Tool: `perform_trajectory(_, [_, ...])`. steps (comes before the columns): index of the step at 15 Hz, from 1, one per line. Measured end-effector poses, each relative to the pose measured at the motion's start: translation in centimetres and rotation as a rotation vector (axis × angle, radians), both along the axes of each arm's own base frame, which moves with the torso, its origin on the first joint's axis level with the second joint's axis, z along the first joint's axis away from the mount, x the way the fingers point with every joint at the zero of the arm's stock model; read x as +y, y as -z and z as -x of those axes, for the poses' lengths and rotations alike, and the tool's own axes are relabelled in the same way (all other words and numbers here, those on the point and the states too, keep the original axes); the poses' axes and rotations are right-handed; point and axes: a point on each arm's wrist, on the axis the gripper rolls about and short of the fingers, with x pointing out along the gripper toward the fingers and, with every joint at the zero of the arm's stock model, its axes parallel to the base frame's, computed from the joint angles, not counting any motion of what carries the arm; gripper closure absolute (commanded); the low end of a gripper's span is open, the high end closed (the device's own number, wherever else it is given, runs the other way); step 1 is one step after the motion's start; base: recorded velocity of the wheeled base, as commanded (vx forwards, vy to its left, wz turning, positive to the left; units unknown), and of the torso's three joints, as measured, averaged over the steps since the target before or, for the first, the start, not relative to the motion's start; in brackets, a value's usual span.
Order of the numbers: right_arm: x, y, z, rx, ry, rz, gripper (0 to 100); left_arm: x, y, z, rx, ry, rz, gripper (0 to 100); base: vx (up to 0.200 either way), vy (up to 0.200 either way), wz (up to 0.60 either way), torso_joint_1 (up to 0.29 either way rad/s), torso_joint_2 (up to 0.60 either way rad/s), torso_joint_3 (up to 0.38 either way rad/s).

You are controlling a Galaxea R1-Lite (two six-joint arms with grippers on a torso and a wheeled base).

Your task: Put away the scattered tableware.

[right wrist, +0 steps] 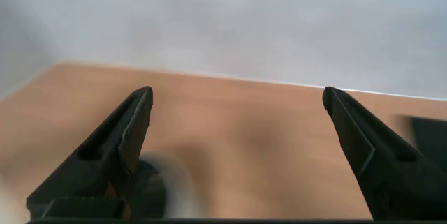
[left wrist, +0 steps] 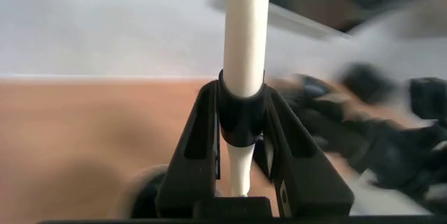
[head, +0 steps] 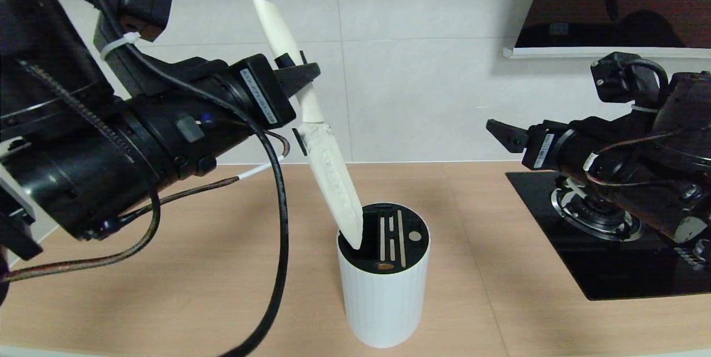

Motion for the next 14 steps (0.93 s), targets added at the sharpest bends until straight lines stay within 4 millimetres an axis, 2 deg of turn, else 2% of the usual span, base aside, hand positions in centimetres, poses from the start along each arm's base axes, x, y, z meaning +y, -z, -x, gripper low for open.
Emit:
perform_trajectory(2, [-0.9,0.8,-0.3,0.027,0.035,0.014,0,-1.0,0.5,1.0,-0.043,-0.088,-0.085,100,0.000,0.000,0.00,0.000,0.00,0.000])
perform_trajectory(7, [-0.9,2.2,-0.9,0.062,0.042,0.052,0,-1.7,2.4,1.8,-0.073,-0.244,-0.176,100,0.000,0.000,0.00,0.000,0.00,0.000])
perform_trajectory(9, [-0.8,2.5,-1.1,0.071,0.041,0.059,0,-2.2,2.2,1.5,-0.061,-0.310,-0.161,100,0.000,0.000,0.00,0.000,0.00,0.000])
perform_trajectory(12, [-0.6,2.9,-1.3,0.082,0.040,0.065,0,-3.4,1.2,0.1,-0.042,-0.508,-0.089,100,0.000,0.000,0.00,0.000,0.00,0.000])
perform_trajectory(14, [-0.6,3.1,-1.5,0.089,0.041,0.069,0,-4.6,1.3,-0.3,-0.037,-0.504,-0.067,100,0.000,0.000,0.00,0.000,0.00,0.000])
